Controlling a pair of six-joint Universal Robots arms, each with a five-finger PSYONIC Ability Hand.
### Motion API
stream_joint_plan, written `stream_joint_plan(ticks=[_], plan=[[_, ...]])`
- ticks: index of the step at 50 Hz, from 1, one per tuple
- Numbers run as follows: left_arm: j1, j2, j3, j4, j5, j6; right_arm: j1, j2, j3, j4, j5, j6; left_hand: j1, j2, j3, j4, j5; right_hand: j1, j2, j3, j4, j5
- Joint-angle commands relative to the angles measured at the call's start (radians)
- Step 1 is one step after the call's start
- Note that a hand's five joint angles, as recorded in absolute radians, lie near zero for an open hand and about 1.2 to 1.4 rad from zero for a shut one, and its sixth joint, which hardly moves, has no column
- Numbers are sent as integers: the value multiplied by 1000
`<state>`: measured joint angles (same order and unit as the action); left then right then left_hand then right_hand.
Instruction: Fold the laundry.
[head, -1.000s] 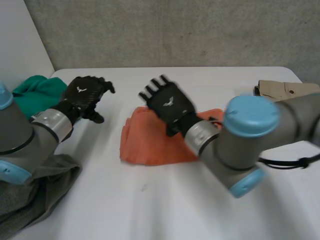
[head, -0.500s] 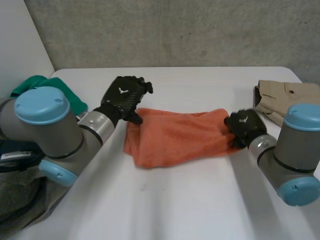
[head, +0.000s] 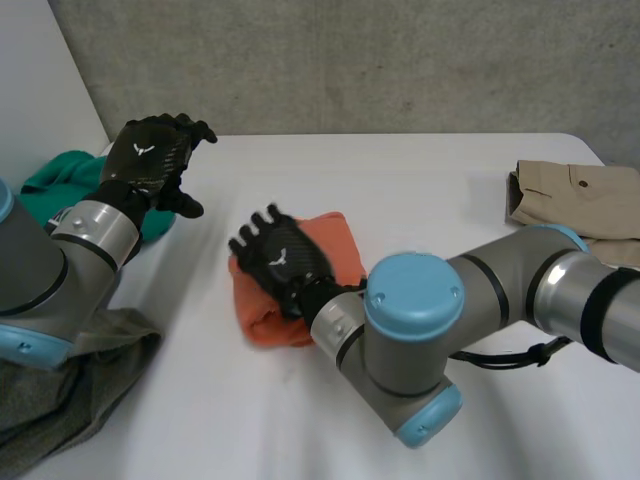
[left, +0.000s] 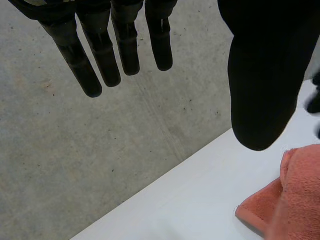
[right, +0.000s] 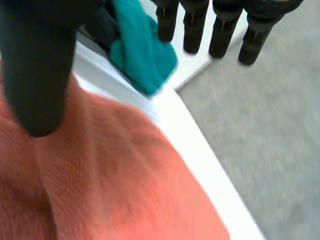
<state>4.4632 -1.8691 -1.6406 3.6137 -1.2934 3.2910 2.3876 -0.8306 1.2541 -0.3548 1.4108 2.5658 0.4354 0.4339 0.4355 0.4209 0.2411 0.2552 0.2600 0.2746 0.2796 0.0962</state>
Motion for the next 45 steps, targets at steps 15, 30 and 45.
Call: stream_joint_plan(ticks=[15,30,45], plan=[[-223,-199,251,-12,-1,-126,-265,-88,-120,356,-73,633,-136,-135,-137,-122,-117,-81,-85,-100,-105,-96],[-262,-436,311,-159,-214,-156,-281,240,-492,646,-96,582,-261,-259,-261,-246,-241,-81,-85,-100,-105,-96],[-222,-375,283,-233,-234,21,-252,167,-429,634,39,284,-261,-259,-261,-246,-241,-81,-85,-100,-105,-96]])
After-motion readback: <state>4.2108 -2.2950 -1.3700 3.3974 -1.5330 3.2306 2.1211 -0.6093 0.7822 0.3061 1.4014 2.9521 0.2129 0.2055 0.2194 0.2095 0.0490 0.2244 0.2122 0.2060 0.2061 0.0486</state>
